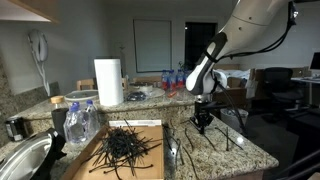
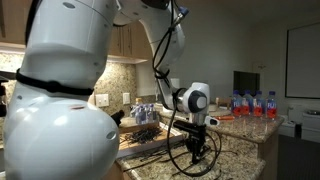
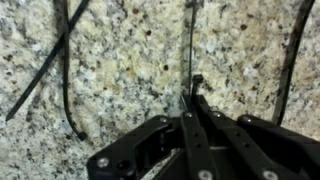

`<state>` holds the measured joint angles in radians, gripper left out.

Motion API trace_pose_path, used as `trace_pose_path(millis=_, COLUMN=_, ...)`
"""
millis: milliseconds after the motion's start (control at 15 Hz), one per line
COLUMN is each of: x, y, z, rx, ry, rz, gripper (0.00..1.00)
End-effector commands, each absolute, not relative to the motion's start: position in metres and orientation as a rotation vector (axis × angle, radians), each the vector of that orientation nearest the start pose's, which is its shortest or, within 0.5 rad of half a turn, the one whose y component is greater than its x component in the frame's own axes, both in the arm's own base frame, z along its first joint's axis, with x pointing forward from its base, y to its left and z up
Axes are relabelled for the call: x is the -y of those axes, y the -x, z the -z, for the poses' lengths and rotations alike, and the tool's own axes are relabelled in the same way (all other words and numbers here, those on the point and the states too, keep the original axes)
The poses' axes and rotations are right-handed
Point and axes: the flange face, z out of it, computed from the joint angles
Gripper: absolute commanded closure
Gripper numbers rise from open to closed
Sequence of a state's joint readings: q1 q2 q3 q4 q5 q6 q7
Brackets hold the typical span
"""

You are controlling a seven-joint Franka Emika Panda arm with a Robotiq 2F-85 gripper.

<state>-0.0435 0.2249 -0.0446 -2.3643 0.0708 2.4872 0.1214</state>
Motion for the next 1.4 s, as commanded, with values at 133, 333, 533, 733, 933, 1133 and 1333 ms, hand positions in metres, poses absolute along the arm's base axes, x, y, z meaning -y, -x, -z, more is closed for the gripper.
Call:
trace_pose_path(millis=133, x=0.021, y=-0.489, z=-0.248, rx=-0.342, ry=3.030, rz=-0.133, gripper=0.92)
trace_pose_path(millis=333, x=-0.002, y=-0.488, z=-0.288, rx=-0.265, ry=3.016, rz=-0.021, gripper=0.91)
trace_pose_path(millis=533, x=-0.026, y=-0.485, z=-0.338, rx=-0.163, ry=2.994, rz=0.109, gripper=0.92)
trace_pose_path(millis=733, x=-0.065, y=-0.488, z=-0.384, rx=0.000, ry=2.952, rz=0.189, gripper=0.91)
trace_pose_path(millis=933, x=-0.130, y=-0.491, z=-0.414, rx=0.181, ry=2.882, rz=0.210, gripper=0.92)
trace_pose_path(millis=1133, x=-0.205, y=-0.499, z=-0.420, rx=0.307, ry=2.823, rz=0.176, gripper=0.91)
trace_pose_path(millis=1333, x=-0.267, y=-0.510, z=-0.410, rx=0.393, ry=2.800, rz=0.130, gripper=0.92)
